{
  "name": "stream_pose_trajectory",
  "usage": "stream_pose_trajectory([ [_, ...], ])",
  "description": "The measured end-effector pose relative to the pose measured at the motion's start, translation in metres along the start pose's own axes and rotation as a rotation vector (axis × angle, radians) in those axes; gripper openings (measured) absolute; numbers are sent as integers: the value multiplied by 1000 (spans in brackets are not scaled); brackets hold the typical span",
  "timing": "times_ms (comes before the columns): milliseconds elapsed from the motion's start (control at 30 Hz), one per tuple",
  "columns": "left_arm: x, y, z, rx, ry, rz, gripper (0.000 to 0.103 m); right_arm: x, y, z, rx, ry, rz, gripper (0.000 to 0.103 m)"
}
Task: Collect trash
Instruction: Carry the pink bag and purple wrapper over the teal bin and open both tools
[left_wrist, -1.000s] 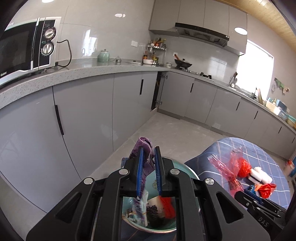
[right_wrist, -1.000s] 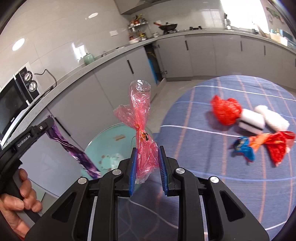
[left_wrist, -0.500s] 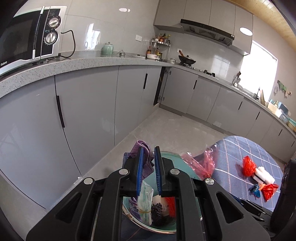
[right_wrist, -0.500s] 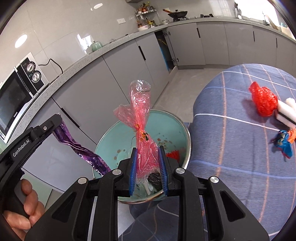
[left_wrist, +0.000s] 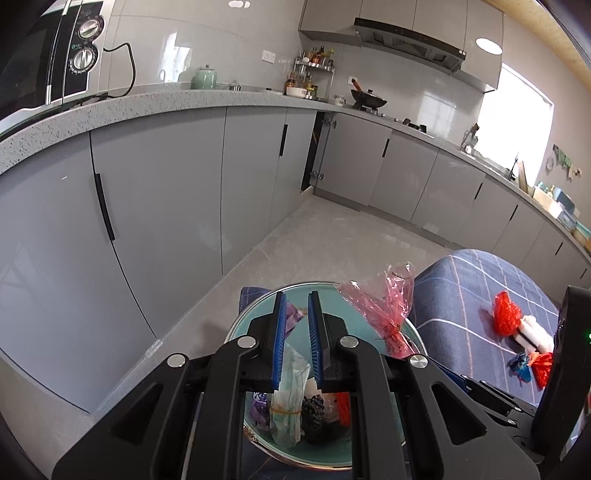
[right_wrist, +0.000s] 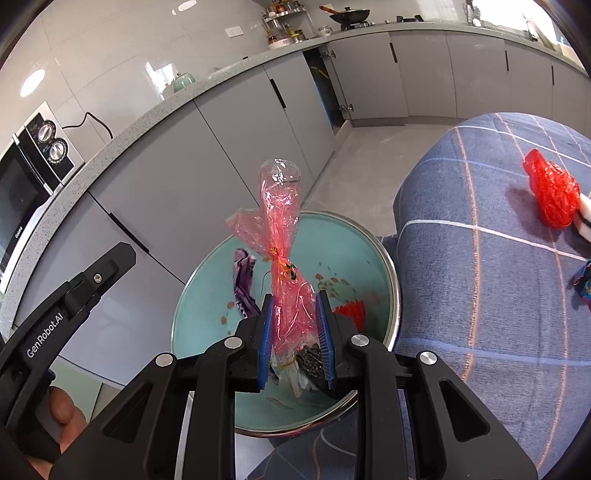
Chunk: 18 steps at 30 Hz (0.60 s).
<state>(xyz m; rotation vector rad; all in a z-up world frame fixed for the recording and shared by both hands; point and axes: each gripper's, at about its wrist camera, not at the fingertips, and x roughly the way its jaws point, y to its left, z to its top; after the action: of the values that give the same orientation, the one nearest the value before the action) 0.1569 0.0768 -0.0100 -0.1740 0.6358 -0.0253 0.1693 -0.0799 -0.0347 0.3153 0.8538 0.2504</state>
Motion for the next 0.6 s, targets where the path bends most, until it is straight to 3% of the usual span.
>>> stream_pose_trajectory([
  [600, 26, 11, -10, 11, 83, 69, 13, 43, -5, -7, 21, 80, -10, 24],
])
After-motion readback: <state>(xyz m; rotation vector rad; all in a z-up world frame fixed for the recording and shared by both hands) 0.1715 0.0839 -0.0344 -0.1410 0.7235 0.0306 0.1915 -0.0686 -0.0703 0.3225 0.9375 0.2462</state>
